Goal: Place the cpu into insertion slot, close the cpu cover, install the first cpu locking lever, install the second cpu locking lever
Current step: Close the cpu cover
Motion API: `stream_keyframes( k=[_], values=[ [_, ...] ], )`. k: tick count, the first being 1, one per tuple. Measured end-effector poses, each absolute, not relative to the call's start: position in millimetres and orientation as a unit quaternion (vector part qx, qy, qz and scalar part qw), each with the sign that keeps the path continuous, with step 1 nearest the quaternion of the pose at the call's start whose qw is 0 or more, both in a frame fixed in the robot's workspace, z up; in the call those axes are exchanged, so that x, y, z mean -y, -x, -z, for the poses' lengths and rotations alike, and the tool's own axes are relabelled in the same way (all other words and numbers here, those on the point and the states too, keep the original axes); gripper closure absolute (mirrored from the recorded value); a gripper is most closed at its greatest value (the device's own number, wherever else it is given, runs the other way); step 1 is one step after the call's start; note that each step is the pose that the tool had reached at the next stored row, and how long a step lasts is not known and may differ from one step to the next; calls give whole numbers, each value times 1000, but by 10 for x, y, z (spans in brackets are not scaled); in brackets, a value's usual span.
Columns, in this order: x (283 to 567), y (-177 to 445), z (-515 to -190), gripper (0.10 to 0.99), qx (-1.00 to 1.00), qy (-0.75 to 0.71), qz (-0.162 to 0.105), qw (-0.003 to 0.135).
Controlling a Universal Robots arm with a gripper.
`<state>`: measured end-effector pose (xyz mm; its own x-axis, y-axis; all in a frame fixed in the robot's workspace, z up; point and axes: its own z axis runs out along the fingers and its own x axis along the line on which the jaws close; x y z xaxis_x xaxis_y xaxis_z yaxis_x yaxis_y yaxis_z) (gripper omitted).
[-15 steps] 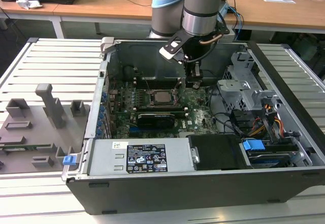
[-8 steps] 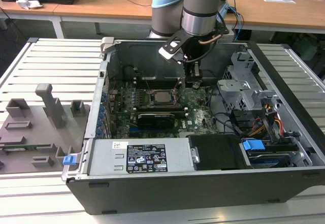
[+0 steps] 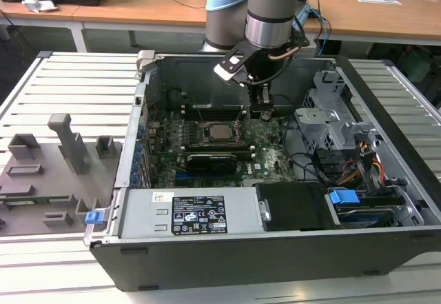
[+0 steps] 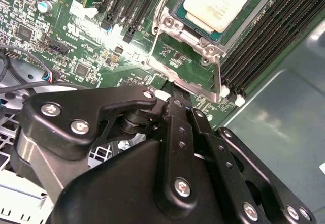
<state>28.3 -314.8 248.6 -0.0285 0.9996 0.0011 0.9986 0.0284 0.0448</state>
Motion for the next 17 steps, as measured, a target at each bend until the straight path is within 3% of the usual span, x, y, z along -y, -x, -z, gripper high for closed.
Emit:
stream_keyframes(
  k=[17],
  values=[
    [3148, -228, -2486, 980, -717, -697, -16, 15]
  ],
)
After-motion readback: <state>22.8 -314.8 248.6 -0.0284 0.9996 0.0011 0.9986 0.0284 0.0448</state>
